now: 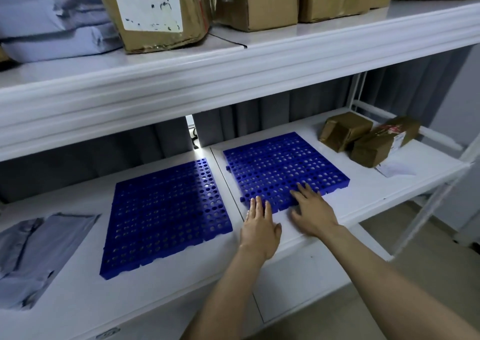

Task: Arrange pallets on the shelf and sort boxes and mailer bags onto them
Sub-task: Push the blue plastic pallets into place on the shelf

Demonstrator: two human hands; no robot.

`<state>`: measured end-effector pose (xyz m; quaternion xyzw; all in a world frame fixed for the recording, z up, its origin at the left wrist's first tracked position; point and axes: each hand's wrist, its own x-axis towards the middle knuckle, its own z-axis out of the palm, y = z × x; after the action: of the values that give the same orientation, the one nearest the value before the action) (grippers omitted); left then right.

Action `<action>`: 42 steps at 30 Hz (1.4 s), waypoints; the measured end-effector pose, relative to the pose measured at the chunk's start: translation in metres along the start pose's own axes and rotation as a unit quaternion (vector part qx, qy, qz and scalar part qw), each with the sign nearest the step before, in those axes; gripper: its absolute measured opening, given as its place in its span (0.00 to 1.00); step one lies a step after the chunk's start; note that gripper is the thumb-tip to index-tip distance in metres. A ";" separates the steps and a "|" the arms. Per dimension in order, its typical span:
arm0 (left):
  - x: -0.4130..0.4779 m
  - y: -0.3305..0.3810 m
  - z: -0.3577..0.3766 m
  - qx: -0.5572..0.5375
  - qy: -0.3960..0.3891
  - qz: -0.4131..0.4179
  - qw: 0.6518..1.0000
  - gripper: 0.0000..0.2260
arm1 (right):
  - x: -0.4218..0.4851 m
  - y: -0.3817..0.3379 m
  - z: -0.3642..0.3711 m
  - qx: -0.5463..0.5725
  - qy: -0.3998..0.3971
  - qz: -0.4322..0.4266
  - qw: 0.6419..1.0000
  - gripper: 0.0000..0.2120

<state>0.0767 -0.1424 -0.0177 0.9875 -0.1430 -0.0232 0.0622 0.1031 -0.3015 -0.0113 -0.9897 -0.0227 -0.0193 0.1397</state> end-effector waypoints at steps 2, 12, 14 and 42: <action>-0.004 0.004 -0.001 -0.012 0.023 0.008 1.000 0.29 | -0.008 -0.001 0.003 0.003 0.047 0.007 0.999 0.24; -0.002 0.046 0.011 0.054 0.083 0.033 0.995 0.30 | -0.023 0.031 0.004 0.017 0.108 -0.047 0.993 0.28; 0.006 0.066 0.010 0.074 0.067 0.061 0.993 0.30 | -0.024 0.051 -0.006 0.029 0.132 -0.029 0.990 0.27; 0.137 0.263 0.042 -0.089 0.120 0.021 0.989 0.20 | 0.066 0.286 -0.057 -0.077 0.089 0.050 0.992 0.19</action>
<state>0.1318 -0.4363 -0.0287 0.9705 -0.1524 0.0840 0.1669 0.1816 -0.5894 -0.0324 -0.9918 0.0408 -0.1025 0.0649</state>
